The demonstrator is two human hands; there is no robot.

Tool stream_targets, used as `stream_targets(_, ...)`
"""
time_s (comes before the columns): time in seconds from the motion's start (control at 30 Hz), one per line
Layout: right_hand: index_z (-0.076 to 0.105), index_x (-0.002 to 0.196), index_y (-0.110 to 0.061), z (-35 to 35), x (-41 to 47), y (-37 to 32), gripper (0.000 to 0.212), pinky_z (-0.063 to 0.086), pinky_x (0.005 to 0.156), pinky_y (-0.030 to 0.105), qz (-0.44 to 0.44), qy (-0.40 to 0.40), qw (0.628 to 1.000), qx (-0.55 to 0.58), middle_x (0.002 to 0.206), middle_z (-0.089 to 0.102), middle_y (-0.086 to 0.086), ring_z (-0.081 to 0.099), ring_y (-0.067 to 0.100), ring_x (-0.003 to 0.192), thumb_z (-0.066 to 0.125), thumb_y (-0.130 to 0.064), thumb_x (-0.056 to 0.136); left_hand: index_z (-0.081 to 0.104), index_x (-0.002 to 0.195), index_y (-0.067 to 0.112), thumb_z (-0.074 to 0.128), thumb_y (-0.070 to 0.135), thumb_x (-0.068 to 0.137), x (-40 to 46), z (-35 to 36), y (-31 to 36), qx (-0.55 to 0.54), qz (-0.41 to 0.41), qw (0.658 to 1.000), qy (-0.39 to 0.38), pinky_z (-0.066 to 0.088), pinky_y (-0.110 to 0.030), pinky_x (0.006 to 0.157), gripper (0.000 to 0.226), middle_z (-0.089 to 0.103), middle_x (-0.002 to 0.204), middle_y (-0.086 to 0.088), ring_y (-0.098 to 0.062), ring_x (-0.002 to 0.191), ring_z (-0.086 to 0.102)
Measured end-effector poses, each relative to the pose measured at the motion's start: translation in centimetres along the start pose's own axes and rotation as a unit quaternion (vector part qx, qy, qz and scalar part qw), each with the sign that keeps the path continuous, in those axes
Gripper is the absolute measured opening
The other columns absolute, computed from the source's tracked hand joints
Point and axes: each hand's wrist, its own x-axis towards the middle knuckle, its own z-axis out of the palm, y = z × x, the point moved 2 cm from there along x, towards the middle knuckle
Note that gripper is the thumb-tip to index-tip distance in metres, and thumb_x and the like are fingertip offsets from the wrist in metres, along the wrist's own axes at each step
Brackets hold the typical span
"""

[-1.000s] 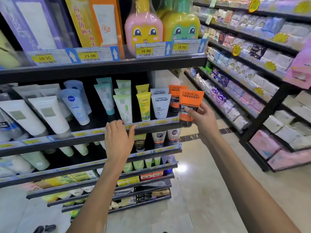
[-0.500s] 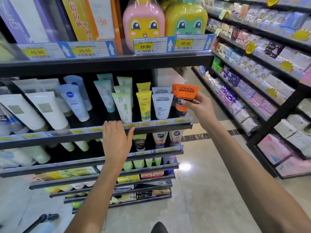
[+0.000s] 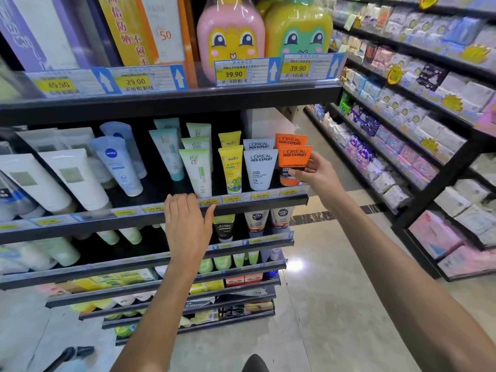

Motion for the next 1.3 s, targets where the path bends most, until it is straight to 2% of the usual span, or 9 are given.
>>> stream_targets(0.13, 0.064, 0.128, -0.021, 0.2, -0.1, 0.3, 0.047, 0.052, 0.105, 0.051, 0.004, -0.001, 1.000, 0.003, 0.117, 0.077, -0.003, 0.071, 0.021, 0.113, 0.083, -0.014, 0.085, 0.057, 0.112, -0.001, 0.059, 0.044, 0.101, 0.0, 0.0, 0.0, 0.005, 0.002, 1.000, -0.008, 0.032, -0.053, 0.119, 0.045, 0.059, 0.105, -0.020, -0.039, 0.110, 0.054)
stream_targets(0.33, 0.063, 0.128, -0.019, 0.5, -1.1, -0.3, 0.043, 0.053, 0.091, 0.031, 0.015, 0.018, 1.000, 0.011, 0.113, 0.077, -0.003, 0.071, 0.013, 0.104, 0.078, -0.010, 0.089, 0.057, 0.114, -0.001, 0.059, 0.043, 0.101, -0.1, -0.1, -0.3, -0.002, 0.009, 1.000, -0.030, 0.029, -0.051, 0.120, 0.045, 0.060, 0.108, -0.019, -0.038, 0.112, 0.054)
stream_targets(0.57, 0.053, 0.140, -0.020, 0.2, -3.9, 0.3, 0.053, 0.054, 0.094, 0.028, 0.010, 0.053, 0.998, -0.022, 0.124, 0.067, -0.001, 0.066, 0.010, 0.113, 0.076, -0.020, 0.092, 0.056, 0.121, 0.000, 0.058, 0.042, 0.100, -0.2, -0.8, -0.7, -0.018, 0.013, 0.997, -0.067, 0.026, -0.052, 0.122, 0.047, 0.060, 0.117, -0.017, -0.038, 0.121, 0.052)
stream_targets(0.7, 0.047, 0.148, -0.019, 0.0, -6.9, 0.5, 0.058, 0.050, 0.106, 0.042, -0.009, 0.089, 0.991, -0.104, 0.138, 0.058, 0.002, 0.057, 0.016, 0.124, 0.071, -0.031, 0.096, 0.046, 0.141, -0.002, 0.058, 0.041, 0.101, -0.9, -2.1, -0.9, -0.047, 0.005, 0.993, -0.111, 0.023, -0.049, 0.125, 0.060, 0.052, 0.142, -0.020, -0.038, 0.143, 0.039)
stream_targets(0.77, 0.045, 0.149, -0.020, 0.3, -8.9, 0.3, 0.056, 0.046, 0.111, 0.046, -0.037, 0.084, 0.979, -0.179, 0.145, 0.053, 0.000, 0.052, 0.016, 0.131, 0.067, -0.033, 0.099, 0.042, 0.146, 0.000, 0.055, 0.041, 0.102, -1.9, -3.4, -1.0, -0.054, -0.002, 0.991, -0.123, 0.027, -0.049, 0.123, 0.062, 0.047, 0.148, -0.019, -0.038, 0.146, 0.035)
stream_targets(0.9, 0.045, 0.149, -0.021, 2.0, -14.0, 0.0, 0.050, 0.038, 0.114, 0.037, -0.104, -0.002, 0.946, -0.308, 0.150, 0.046, -0.001, 0.046, 0.018, 0.138, 0.059, -0.033, 0.103, 0.043, 0.146, 0.006, 0.048, 0.045, 0.102, -5.5, -6.2, -1.3, -0.039, -0.039, 0.990, -0.132, 0.034, -0.051, 0.118, 0.060, 0.048, 0.145, -0.016, -0.039, 0.140, 0.041)
stream_targets(1.03, 0.042, 0.153, -0.023, 5.5, -19.0, 0.8, 0.054, 0.040, 0.117, 0.039, -0.146, -0.107, 0.905, -0.385, 0.159, 0.039, -0.002, 0.040, 0.017, 0.144, 0.054, -0.042, 0.104, 0.048, 0.143, 0.006, 0.047, 0.046, 0.103, -11.3, -9.3, -1.2, -0.028, -0.083, 0.987, -0.136, 0.041, -0.049, 0.110, 0.056, 0.052, 0.139, -0.015, -0.036, 0.131, 0.047)
stream_targets(1.13, 0.045, 0.151, -0.025, 8.7, -22.7, 1.8, 0.053, 0.041, 0.117, 0.044, -0.186, -0.176, 0.881, -0.399, 0.157, 0.042, 0.001, 0.039, 0.022, 0.145, 0.053, -0.045, 0.104, 0.051, 0.140, 0.006, 0.052, 0.043, 0.102, -16.6, -11.9, -1.4, -0.020, -0.130, 0.982, -0.139, 0.043, -0.052, 0.107, 0.053, 0.054, 0.136, -0.017, -0.037, 0.127, 0.049)
stream_targets(1.3, 0.050, 0.147, -0.018, 14.5, -28.9, 2.1, 0.049, 0.040, 0.114, 0.043, -0.261, -0.270, 0.843, -0.385, 0.151, 0.050, 0.006, 0.041, 0.027, 0.143, 0.055, -0.039, 0.104, 0.055, 0.135, 0.007, 0.050, 0.044, 0.100, -24.5, -16.3, -3.8, 0.014, -0.210, 0.965, -0.153, 0.046, -0.051, 0.102, 0.051, 0.058, 0.131, -0.015, -0.037, 0.122, 0.053)
